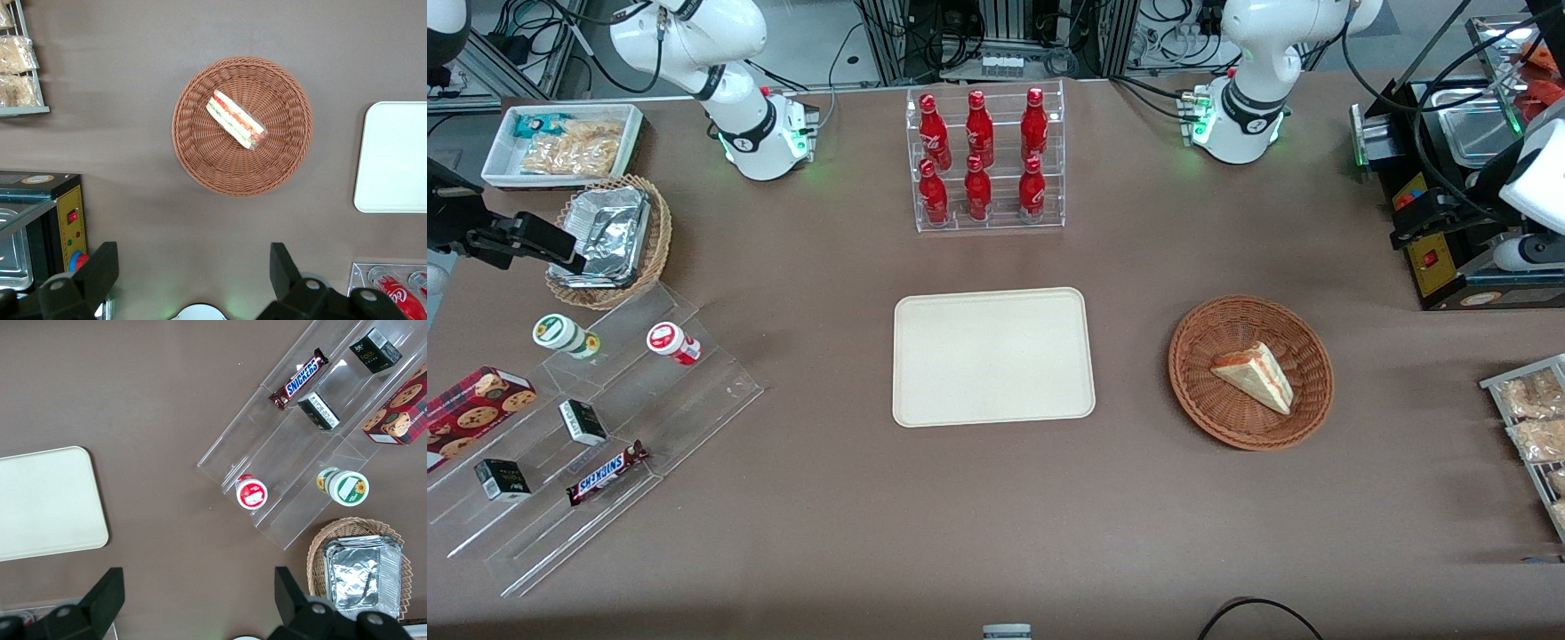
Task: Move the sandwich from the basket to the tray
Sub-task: 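Move the left gripper down over the sandwich in the wicker basket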
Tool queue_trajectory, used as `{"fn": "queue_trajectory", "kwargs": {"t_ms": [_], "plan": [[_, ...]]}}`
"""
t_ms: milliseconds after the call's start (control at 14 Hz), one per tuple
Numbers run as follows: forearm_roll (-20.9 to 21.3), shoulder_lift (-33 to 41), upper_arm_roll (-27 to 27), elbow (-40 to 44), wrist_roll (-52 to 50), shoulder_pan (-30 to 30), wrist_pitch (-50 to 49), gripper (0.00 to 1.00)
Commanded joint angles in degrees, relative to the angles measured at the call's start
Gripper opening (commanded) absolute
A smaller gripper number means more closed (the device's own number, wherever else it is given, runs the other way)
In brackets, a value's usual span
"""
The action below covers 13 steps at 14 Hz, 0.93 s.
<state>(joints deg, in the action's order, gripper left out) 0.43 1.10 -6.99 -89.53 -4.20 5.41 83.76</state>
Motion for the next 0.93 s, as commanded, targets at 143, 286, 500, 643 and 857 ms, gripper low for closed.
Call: {"fn": "queue_trajectory", "kwargs": {"t_ms": [143,286,500,643,857], "plan": [[-0.52,0.4,-0.31,-1.0,1.39,0.92,0.87,1.0],[-0.35,-1.18,-0.39,-1.61,0.77,0.83,1.05,1.0],[-0.44,-3.47,-0.4,-7.38,-0.45,0.74,7.52,1.0],[-0.35,-3.04,-0.57,-14.67,-6.14,0.48,16.83,1.0],[-0.43,-3.3,-1.1,-22.41,-10.81,0.39,25.71,1.0]]}}
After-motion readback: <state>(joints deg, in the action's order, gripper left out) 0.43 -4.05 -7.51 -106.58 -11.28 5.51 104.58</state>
